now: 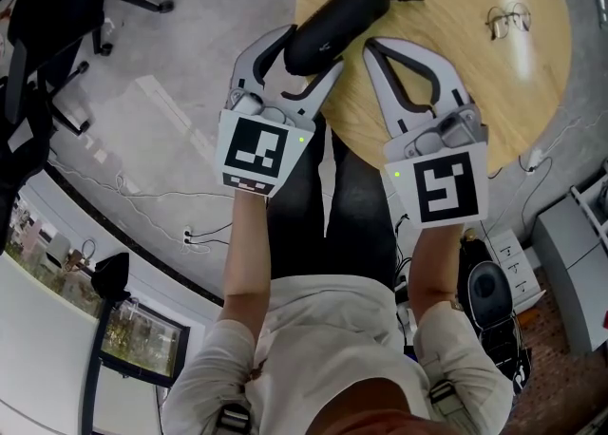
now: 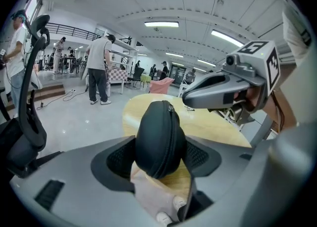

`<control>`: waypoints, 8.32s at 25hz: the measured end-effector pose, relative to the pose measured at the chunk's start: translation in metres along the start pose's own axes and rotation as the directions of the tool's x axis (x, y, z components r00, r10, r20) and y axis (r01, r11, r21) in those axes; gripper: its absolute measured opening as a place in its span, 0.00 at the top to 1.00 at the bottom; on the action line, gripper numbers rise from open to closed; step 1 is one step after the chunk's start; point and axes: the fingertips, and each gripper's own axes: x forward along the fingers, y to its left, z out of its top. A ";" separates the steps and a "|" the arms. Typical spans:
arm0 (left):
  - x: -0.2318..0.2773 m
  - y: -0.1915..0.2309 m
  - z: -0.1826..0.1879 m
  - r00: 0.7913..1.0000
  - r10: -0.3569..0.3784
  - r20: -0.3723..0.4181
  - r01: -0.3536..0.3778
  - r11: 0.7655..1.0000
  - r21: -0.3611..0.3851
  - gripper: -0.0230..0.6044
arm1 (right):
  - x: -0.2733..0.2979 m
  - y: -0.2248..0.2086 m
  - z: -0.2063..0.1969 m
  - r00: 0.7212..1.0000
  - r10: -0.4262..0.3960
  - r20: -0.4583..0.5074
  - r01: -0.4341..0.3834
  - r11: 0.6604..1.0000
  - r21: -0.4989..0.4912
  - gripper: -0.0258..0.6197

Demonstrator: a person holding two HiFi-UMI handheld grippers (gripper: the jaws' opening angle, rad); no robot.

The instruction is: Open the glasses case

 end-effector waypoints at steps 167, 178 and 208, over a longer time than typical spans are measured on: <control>-0.031 -0.010 0.042 0.993 0.083 0.080 -0.088 0.995 0.054 0.43 | 0.024 -0.051 -0.001 0.979 -0.102 0.176 0.064 0.976 0.210 0.78; -0.010 0.007 0.035 0.993 0.114 -0.010 -0.111 0.978 0.174 0.43 | 0.025 -0.048 -0.001 0.981 -0.089 0.175 0.053 0.978 0.203 0.78; 0.004 0.022 0.020 0.981 0.181 -0.068 -0.173 0.980 0.103 0.81 | 0.018 -0.027 -0.010 0.993 -0.058 0.099 0.047 0.993 0.111 0.89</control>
